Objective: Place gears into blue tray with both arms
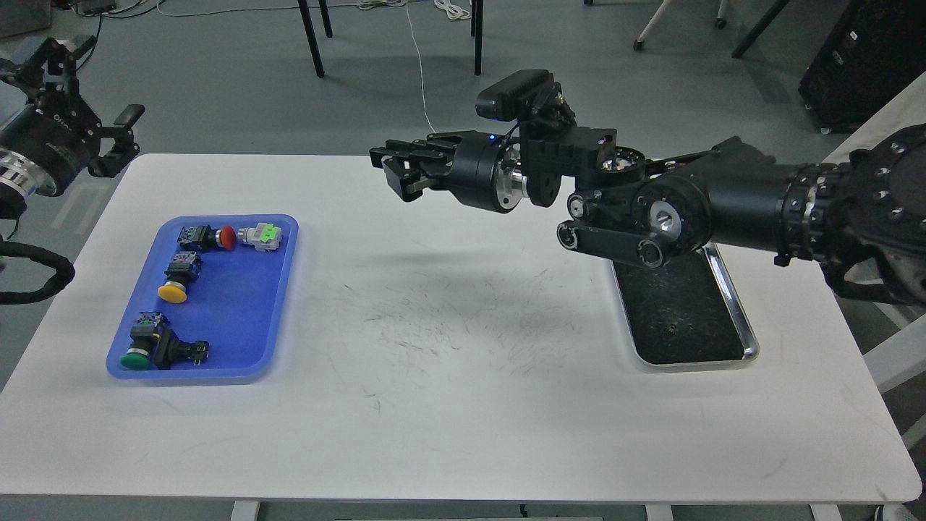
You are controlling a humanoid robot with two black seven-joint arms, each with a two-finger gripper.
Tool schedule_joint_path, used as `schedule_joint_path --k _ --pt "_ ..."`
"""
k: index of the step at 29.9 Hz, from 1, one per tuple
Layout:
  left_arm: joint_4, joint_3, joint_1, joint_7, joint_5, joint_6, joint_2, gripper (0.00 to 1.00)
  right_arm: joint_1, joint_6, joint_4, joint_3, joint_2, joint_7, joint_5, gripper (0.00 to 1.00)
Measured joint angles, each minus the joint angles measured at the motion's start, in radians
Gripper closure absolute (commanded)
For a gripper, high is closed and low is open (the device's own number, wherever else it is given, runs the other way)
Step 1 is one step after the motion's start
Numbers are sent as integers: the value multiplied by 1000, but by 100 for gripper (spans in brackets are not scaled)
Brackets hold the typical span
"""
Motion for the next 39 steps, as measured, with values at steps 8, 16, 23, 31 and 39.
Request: schedule_joint_path --k 8,16,23,31,39 --pt "-34 3 0 1 0 0 56 2 -140 -73 -13 13 9 21 -170 99" --pt "-63 3 0 3 0 1 89 2 -224 -127 -27 19 9 26 -320 99" --pt "-73 3 0 3 0 1 105 2 -278 -147 -43 22 9 26 -418 99" --pt "-92 4 0 3 0 2 137 2 -309 -157 -36 25 9 35 -470 99" --pt "-116 4 0 3 0 2 168 2 -322 -159 -24 26 9 40 -537 99"
